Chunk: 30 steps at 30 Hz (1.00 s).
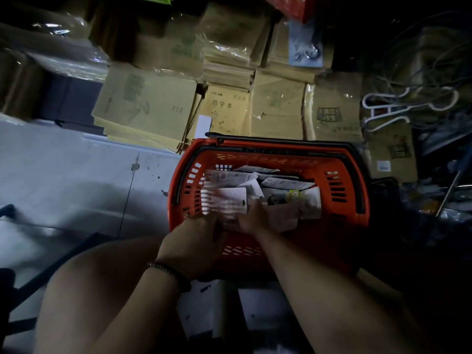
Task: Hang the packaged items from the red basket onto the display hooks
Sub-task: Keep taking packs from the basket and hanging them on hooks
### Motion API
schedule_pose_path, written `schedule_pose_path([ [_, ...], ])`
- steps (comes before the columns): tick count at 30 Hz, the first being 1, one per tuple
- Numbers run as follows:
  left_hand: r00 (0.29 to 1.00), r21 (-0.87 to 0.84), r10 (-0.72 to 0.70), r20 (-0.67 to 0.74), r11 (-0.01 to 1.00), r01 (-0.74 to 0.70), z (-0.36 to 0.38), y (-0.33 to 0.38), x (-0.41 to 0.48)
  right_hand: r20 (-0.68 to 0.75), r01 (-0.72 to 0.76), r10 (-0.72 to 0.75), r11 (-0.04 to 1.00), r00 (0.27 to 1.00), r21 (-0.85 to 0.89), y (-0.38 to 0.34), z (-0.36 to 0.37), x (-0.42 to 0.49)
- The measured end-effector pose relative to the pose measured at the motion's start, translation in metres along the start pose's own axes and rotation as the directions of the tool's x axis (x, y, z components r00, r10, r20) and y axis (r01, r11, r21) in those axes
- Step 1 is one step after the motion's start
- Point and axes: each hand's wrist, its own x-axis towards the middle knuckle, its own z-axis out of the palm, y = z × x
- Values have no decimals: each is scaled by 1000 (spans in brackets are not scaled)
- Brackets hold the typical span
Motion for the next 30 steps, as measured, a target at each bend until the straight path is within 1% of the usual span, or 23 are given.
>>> schedule_pose_path([
  [3, 999, -7, -2, 43, 1000, 2, 3, -1, 1, -25, -31, 32, 998, 999, 48, -6, 10, 7],
  [8, 999, 20, -11, 45, 1000, 10, 5, -2, 2, -32, -99, 109, 969, 994, 228, -12, 32, 20],
  [10, 998, 10, -20, 58, 1000, 20, 6, -3, 3, -21, -80, 88, 966, 996, 245, -19, 34, 15],
  [12, 998, 18, -13, 63, 1000, 12, 8, -6, 4, -24, -24, 31, 974, 999, 226, -27, 29, 3],
  [16, 998, 18, -5, 55, 1000, 4, 7, -12, 9, -15, 72, -70, 968, 997, 242, -35, 15, -15],
  [19, 996, 119, 21, 86, 992, -31, 9, -18, 12, -19, 89, -87, 965, 996, 247, -40, -3, -34],
  [20, 997, 139, 14, 76, 990, -25, 11, -21, 13, -38, 106, -99, 957, 994, 271, -40, -11, -40],
  [23, 997, 63, -81, 19, 995, 80, 6, -12, 8, -120, 152, -119, 934, 986, 324, -40, -41, -61],
  [24, 998, 49, -60, -14, 997, 60, 4, -7, 5, -123, 149, -114, 932, 986, 330, -43, -53, -70],
  [25, 998, 32, -37, -44, 999, 39, 4, -5, 5, -99, 142, -115, 928, 988, 343, -46, -66, -80],
  [26, 998, 15, -15, -68, 1000, 16, 4, -4, 5, -43, 121, -113, 916, 993, 383, -51, -77, -88],
  [28, 997, 25, 15, -75, 1000, -14, 6, -3, 7, 149, -21, -59, 876, 987, 482, -62, -99, -106],
  [29, 996, 38, 28, -85, 999, -25, 7, 0, 6, 246, -98, -27, 871, 969, 481, -65, -108, -113],
  [30, 994, 26, 34, -103, 999, -31, 6, 5, 4, 322, -141, -15, 879, 947, 455, -67, -114, -118],
])
